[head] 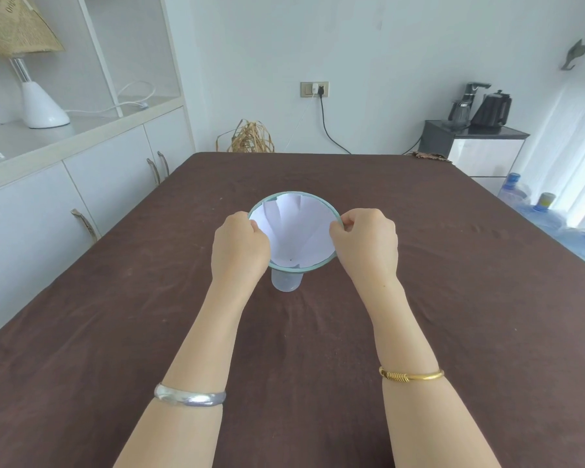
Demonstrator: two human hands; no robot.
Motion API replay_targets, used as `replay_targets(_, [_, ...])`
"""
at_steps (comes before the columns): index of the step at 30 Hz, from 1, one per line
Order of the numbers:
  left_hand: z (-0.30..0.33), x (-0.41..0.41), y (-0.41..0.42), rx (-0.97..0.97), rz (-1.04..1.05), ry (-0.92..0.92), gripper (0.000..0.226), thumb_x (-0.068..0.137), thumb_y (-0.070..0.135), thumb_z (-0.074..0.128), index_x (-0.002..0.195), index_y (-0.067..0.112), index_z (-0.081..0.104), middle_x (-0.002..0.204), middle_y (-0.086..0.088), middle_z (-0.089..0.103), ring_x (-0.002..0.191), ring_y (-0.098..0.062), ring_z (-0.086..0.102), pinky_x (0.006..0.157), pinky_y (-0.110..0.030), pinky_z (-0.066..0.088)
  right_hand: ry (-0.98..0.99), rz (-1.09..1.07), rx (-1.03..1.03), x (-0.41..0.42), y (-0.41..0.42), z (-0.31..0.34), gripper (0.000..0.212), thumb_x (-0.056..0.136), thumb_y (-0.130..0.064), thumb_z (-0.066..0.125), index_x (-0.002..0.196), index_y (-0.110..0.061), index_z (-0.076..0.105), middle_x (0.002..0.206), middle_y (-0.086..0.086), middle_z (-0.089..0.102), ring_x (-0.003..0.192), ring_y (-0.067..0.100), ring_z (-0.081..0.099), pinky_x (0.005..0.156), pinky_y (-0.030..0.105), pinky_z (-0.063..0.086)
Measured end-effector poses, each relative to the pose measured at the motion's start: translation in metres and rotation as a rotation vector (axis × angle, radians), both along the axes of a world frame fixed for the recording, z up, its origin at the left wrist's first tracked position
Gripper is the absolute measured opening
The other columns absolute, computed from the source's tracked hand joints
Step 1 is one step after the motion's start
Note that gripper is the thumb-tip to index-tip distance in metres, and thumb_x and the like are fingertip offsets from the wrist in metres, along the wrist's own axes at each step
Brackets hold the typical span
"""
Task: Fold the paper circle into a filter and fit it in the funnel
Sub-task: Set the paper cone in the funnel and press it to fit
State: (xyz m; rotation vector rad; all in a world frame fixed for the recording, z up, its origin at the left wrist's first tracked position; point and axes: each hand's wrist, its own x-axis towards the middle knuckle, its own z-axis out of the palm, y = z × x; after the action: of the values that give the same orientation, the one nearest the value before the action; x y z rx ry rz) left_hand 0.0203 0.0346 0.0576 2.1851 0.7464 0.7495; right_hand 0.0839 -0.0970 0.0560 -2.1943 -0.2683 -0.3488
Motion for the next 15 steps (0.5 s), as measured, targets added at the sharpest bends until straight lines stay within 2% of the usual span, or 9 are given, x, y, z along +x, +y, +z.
replay_targets(4, [0.002,-0.002,-0.003,0.020,-0.010,0.054,0.016,0.088,0.000,0.033,0.075,0.004,0.041,0.066,-0.001,0.039,0.065,-0.025,0.041,0.047,-0.029,0.026,-0.011,-0.012,-0.023,0.000,0.000,-0.001,0.020,0.076,-0.009,0.048,0.057,-0.008,0.042,0.050,0.003,0.029,0.051,0.021,0.022,0.045,0.026,0.019])
replay_targets(9, [0.009,-0.007,-0.006,-0.011,-0.059,0.112,0.029,0.081,-0.006,0.032,0.060,0.012,0.025,0.064,-0.002,0.033,0.052,-0.016,0.026,0.046,-0.028,0.019,-0.053,-0.022,-0.027,0.001,-0.001,-0.004,0.030,0.077,-0.010,0.049,0.053,-0.012,0.030,0.048,0.001,0.022,0.050,0.020,0.017,0.045,0.027,0.016])
replay_targets(12, [0.013,-0.010,-0.009,-0.020,-0.068,0.124,0.029,0.079,-0.007,0.032,0.060,0.012,0.023,0.063,-0.002,0.031,0.051,-0.016,0.024,0.045,-0.028,0.018,-0.086,-0.037,-0.035,0.001,-0.001,-0.005,0.041,0.077,-0.010,0.050,0.050,-0.016,0.019,0.047,0.000,0.017,0.049,0.020,0.012,0.044,0.027,0.011])
replay_targets(15, [0.013,-0.011,-0.010,-0.016,-0.073,0.126,0.027,0.079,-0.007,0.032,0.061,0.013,0.026,0.065,-0.002,0.034,0.052,-0.015,0.027,0.045,-0.028,0.021,-0.091,-0.050,-0.045,0.002,-0.001,-0.006,0.042,0.077,-0.011,0.051,0.049,-0.015,0.020,0.046,0.000,0.017,0.049,0.019,0.012,0.043,0.026,0.012])
